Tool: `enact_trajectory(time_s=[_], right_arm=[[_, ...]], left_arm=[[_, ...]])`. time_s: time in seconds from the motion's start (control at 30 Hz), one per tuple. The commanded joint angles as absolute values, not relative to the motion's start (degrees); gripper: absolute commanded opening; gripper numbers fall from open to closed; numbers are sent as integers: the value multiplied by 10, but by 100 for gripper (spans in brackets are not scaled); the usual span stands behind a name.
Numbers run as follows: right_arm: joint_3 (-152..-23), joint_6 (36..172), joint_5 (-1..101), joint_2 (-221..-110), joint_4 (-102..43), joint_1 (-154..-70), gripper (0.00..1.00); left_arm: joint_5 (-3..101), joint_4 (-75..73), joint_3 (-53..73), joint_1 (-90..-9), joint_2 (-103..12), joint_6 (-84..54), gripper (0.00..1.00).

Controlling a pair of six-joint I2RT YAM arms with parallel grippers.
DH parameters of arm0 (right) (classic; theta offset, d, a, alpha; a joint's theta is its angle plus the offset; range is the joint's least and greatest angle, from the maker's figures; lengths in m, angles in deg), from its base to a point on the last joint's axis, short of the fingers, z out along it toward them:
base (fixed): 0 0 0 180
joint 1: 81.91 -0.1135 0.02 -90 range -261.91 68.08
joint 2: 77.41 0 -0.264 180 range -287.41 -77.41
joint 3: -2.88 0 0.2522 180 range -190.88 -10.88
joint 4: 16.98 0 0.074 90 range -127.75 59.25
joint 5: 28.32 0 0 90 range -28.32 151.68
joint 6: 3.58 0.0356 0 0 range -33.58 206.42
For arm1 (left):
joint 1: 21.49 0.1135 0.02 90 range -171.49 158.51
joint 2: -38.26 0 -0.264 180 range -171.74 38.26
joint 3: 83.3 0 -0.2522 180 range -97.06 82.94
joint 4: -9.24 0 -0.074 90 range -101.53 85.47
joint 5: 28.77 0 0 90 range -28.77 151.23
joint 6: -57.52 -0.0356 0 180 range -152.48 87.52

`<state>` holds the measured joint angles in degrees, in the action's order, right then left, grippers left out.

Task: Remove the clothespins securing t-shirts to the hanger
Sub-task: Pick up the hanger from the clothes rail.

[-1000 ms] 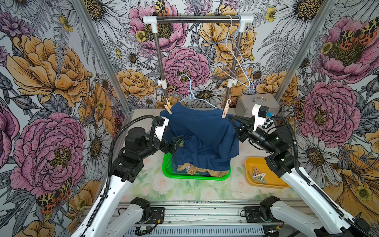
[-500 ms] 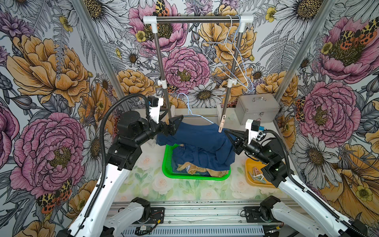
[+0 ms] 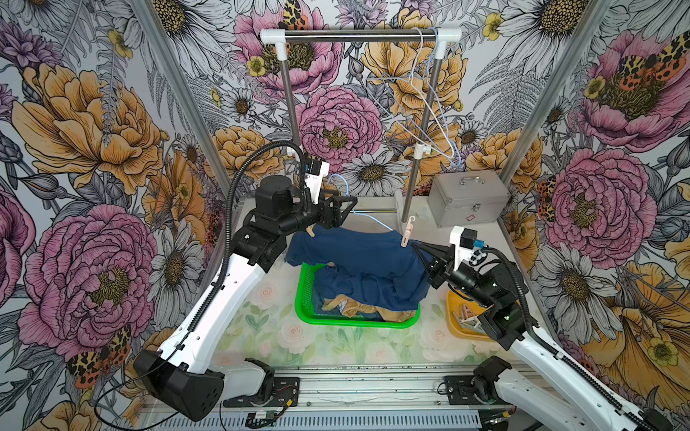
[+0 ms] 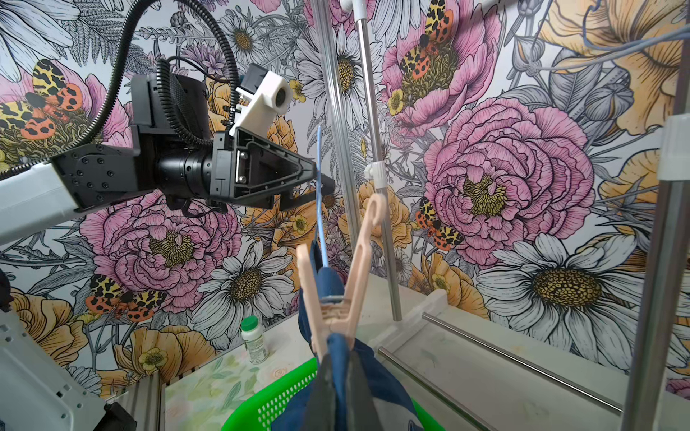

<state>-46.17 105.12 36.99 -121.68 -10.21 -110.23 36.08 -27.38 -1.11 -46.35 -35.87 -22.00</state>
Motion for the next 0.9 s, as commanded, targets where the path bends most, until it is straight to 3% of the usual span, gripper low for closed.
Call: enact_trajectory(time_s=[0.0,0.27,0.4,0.6,0.73,0.77,0.87], right_arm=[[-463,1033,380,-1206,-89,-1107,0],[-462,1026,386,-1209,-89,-1107,0],[-460,1025,384,-1212,-90,-1107,0],[-468,1017,374,-1219,-108,-1108,0],[-483,1007,363,-1227,-155,-1107,0],[-485,1007,361,-1228,-166,-1108,1],[-496,997,363,-1223,-213,-1108,25]], left_arm=[[352,-258,-29,-475,-363,-217,62],[363,-255,-21,-482,-364,-206,37],[366,-255,-18,-482,-363,-206,31],[365,-255,-19,-481,-363,-219,2],[360,-255,-17,-476,-361,-238,0],[357,-255,-15,-475,-359,-246,0],[348,-255,-6,-465,-350,-278,0]])
